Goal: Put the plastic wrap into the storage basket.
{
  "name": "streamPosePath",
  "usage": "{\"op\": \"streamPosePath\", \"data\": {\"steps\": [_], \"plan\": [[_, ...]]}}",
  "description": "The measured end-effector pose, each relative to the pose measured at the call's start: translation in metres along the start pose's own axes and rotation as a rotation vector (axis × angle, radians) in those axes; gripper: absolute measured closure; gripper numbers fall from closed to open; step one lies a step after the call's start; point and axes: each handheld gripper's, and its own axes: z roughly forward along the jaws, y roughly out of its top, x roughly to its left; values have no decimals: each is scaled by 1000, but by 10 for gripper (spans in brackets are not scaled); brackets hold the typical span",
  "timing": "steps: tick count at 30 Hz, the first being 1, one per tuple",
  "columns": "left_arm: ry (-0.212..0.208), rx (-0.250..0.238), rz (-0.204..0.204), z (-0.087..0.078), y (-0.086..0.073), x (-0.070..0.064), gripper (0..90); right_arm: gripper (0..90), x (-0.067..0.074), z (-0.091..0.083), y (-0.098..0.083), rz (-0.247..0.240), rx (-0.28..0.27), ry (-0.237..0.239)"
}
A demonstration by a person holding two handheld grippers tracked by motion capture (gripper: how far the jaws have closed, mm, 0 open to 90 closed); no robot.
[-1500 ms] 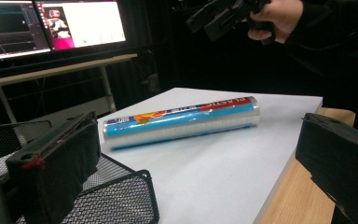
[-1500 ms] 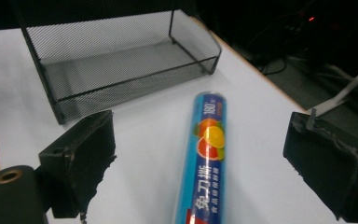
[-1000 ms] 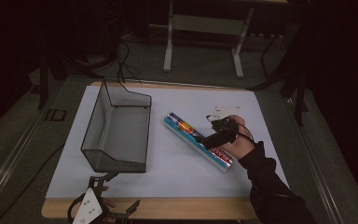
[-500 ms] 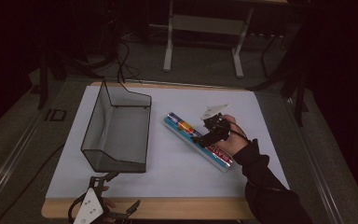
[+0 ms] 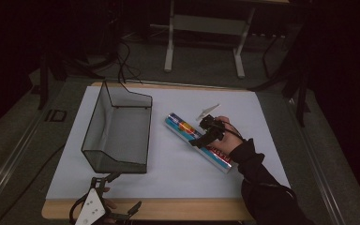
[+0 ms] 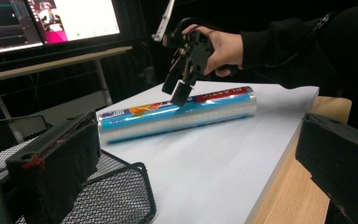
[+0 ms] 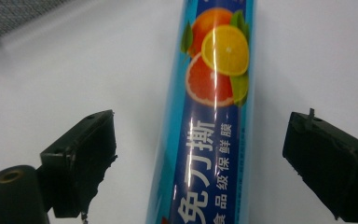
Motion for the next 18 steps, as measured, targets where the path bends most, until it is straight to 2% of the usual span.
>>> {"op": "streamPosePath", "data": {"steps": [1, 6, 10, 14, 18], "plan": [[-1, 4, 0, 0, 0, 0, 5, 120, 0, 3, 0, -2, 10, 9], [-6, 7, 1, 1, 0, -1, 5, 134, -5, 16, 1, 12, 59, 1], [-7, 11, -3, 1, 0, -1, 5, 140, -11, 26, 1, 30, 139, 8], [-11, 14, -1, 1, 0, -1, 5, 155, -18, 35, 0, 71, 227, 36], [-14, 19, 3, 2, 0, -1, 5, 190, -16, 35, 4, 59, 248, 34]]}}
